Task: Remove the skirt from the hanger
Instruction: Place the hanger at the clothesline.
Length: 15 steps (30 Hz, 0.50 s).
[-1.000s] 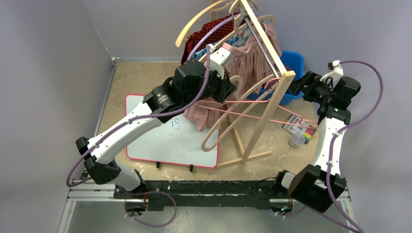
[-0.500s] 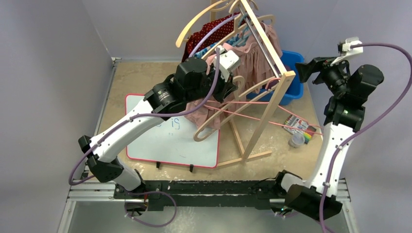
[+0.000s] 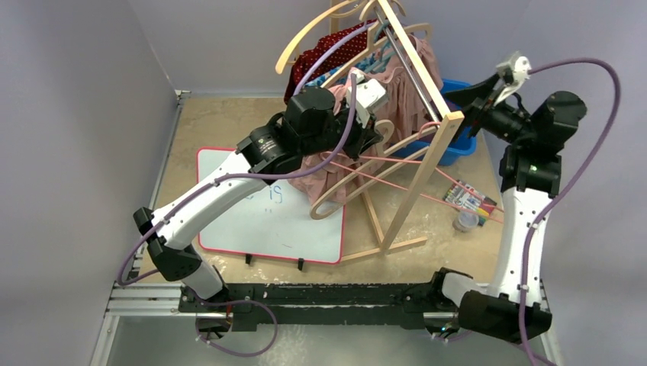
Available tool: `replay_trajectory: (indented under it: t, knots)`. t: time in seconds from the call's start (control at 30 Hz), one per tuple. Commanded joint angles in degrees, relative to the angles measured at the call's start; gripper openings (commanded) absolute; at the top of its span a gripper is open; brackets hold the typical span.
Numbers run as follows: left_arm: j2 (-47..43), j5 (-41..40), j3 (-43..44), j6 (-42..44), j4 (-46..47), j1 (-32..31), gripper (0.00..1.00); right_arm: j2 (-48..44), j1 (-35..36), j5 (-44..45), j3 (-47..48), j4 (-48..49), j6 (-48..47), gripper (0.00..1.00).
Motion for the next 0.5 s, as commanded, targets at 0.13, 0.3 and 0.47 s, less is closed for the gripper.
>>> replay_trajectory:
  t: [0.13, 0.3, 0.47]
  knots:
    - [1.67, 2.45, 6.51, -2.11, 5.58, 0.40, 0.00, 2.44, 8.99, -8.43, 0.05, 1.65, -6.55, 0.63]
    - [2.88, 2.57, 8.26, -2.99, 4.60, 0.45, 0.00, 4.93, 13.98, -8.38, 0.16, 2.57, -5.95, 0.61]
    - [3.43, 3.15, 8.56, -3.29, 4.51, 0.51, 0.00, 7.43, 16.85, -8.53, 1.10, -0.57, -8.26, 0.53]
